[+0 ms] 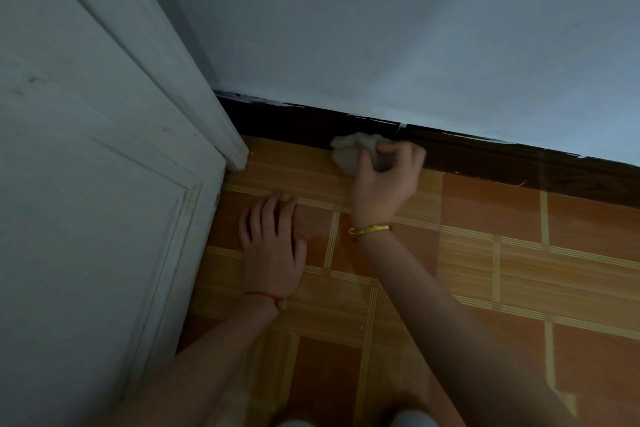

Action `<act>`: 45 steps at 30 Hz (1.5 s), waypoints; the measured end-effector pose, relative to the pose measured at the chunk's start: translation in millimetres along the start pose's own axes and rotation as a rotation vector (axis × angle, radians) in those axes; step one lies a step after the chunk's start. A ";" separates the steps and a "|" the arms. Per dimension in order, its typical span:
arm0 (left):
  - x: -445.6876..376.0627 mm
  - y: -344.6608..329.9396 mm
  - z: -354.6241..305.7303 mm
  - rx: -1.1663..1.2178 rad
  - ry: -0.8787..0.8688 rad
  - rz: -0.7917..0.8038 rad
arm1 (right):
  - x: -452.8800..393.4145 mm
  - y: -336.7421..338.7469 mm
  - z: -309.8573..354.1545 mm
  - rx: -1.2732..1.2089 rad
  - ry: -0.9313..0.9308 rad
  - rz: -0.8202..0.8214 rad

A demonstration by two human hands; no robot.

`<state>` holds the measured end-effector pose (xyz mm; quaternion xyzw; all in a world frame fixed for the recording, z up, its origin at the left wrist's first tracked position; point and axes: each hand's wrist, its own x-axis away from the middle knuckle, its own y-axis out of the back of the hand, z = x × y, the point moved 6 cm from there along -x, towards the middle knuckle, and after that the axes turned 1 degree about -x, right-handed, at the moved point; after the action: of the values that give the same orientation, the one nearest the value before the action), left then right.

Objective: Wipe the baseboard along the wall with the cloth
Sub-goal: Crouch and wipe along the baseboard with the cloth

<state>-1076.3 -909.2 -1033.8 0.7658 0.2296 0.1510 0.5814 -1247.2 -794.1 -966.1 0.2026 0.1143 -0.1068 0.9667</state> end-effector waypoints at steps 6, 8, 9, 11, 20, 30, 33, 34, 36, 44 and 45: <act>-0.4 0.5 -0.7 0.018 -0.003 -0.017 | -4.2 17.8 -4.0 0.006 0.022 -0.034; -0.8 1.1 -1.3 0.021 0.000 -0.025 | -6.5 24.0 -17.5 0.080 0.041 0.029; -0.8 1.5 -1.9 0.020 0.000 -0.029 | -5.2 22.0 -22.3 0.107 0.052 0.076; -0.7 2.1 -2.5 0.017 0.000 -0.032 | 2.5 9.5 -26.8 0.123 0.050 0.163; 0.1 -3.7 2.4 -0.058 0.001 0.023 | 66.7 -98.0 15.7 0.092 0.196 0.545; -0.9 3.7 -0.8 0.001 -0.002 -0.011 | 40.4 -61.3 -6.9 0.224 0.310 0.503; -1.1 3.8 -1.7 0.000 -0.004 -0.016 | 40.5 -59.6 -8.0 0.253 0.293 0.497; -1.1 3.2 -1.6 -0.006 -0.006 -0.016 | 43.2 -65.9 -4.3 0.244 0.282 0.513; -1.1 1.0 -0.3 -0.021 -0.001 -0.007 | 53.1 -87.2 7.2 0.231 0.302 0.574; 0.7 -3.8 3.6 -0.048 0.005 0.011 | 73.5 -129.9 34.1 0.217 0.427 0.728; 0.3 -2.7 3.1 -0.040 0.005 0.007 | 68.3 -120.9 28.4 0.231 0.429 0.712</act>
<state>-1074.9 -911.0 -1037.3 0.7546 0.2252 0.1594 0.5954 -1207.7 -925.1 -1003.3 0.3539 0.2228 0.2659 0.8686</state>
